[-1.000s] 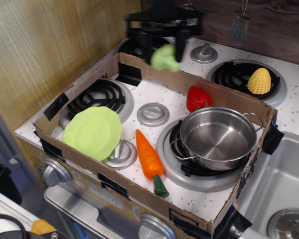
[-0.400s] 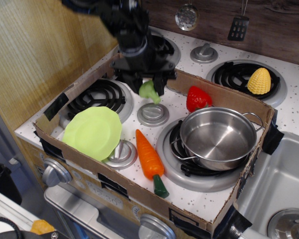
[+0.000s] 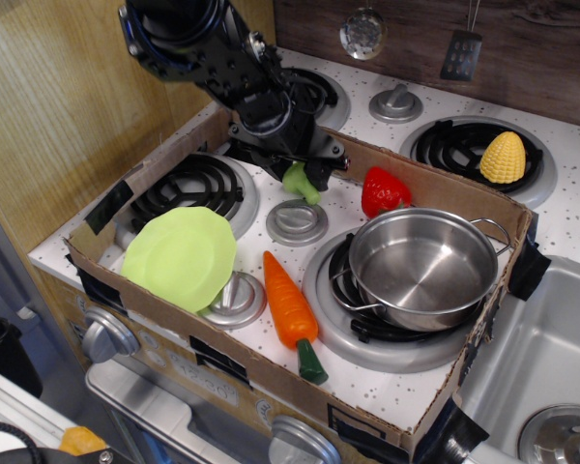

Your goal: Take broccoli out of pan

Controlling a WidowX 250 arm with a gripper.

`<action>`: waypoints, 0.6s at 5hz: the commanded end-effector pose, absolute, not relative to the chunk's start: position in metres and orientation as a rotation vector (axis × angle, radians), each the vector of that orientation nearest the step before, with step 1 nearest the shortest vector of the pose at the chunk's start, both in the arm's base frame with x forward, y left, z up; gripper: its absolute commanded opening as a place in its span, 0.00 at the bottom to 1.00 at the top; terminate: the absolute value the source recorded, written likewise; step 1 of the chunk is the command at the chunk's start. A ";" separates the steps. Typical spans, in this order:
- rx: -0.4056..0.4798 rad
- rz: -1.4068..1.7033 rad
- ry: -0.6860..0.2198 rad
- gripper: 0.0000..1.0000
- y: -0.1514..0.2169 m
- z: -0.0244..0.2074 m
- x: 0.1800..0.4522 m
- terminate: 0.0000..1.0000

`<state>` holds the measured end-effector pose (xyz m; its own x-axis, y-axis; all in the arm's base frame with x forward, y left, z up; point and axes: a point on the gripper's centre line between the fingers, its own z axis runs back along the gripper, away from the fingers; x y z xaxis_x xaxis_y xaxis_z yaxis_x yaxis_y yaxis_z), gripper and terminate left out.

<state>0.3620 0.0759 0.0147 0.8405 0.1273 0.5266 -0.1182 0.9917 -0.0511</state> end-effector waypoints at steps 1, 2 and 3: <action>-0.017 0.067 -0.530 1.00 0.074 0.043 0.389 0.00; 0.040 0.077 -0.485 1.00 0.074 0.074 0.383 0.00; 0.055 0.141 -0.479 1.00 0.076 0.098 0.372 0.00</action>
<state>0.3520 0.0784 0.0727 0.9066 0.1331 0.4004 -0.1452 0.9894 0.0000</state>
